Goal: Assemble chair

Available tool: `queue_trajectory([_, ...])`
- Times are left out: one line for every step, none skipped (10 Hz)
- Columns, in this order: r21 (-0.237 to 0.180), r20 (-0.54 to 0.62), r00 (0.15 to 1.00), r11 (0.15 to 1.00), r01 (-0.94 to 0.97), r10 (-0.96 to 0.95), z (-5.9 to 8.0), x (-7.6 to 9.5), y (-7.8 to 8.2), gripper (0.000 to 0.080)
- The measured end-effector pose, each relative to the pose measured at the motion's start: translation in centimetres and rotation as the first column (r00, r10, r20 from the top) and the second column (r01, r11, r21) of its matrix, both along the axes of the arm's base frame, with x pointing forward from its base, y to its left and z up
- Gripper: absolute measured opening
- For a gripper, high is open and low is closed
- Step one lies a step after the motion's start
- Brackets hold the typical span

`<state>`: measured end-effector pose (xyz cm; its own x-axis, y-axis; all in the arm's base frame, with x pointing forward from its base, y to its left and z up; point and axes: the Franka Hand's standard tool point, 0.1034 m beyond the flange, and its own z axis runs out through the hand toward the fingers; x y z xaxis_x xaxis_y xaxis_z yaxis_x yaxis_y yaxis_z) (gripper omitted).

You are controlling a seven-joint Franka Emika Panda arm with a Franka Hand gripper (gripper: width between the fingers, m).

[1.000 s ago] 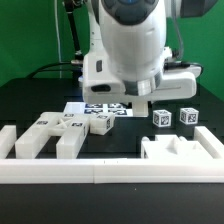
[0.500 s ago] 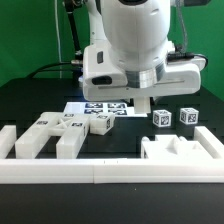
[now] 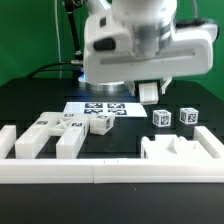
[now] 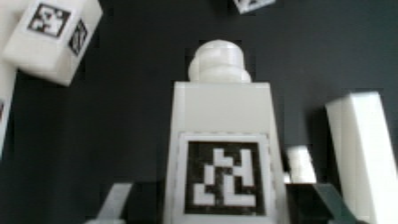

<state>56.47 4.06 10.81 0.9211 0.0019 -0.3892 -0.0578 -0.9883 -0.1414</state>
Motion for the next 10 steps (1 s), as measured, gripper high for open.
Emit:
queue_trajectory([-0.008,0.060,0.998,1.000,0.011,-0.010,-0.2,0.0,-0.1,0.0291])
queue_trajectory([-0.021,0.150,0.988,1.000,0.024,-0.020,-0.2,0.6,-0.3,0.0291])
queue_trajectory([-0.028,0.211,0.977,0.999,0.032,-0.025,-0.2,0.6,-0.4,0.0291])
queue_trajectory([-0.035,0.268,0.963,0.999,0.041,-0.030,-0.3,0.9,-0.5,0.0291])
queue_trajectory([-0.045,0.360,0.932,0.998,0.053,-0.033,-0.2,1.4,-0.6,0.0291])
queue_trajectory([-0.047,0.416,0.909,0.997,0.060,-0.035,0.4,2.0,-0.6,0.0291])
queue_trajectory([-0.051,0.496,0.867,0.996,0.068,-0.033,1.1,3.0,-0.5,0.0291])
queue_trajectory([-0.057,0.550,0.835,0.997,0.058,-0.017,1.6,3.5,-0.4,0.0291])
queue_trajectory([-0.075,0.613,0.790,0.996,0.041,0.014,1.6,3.7,-1.0,0.0291])
queue_trajectory([-0.093,0.684,0.730,0.994,0.061,0.019,1.3,3.3,-1.6,0.0291])
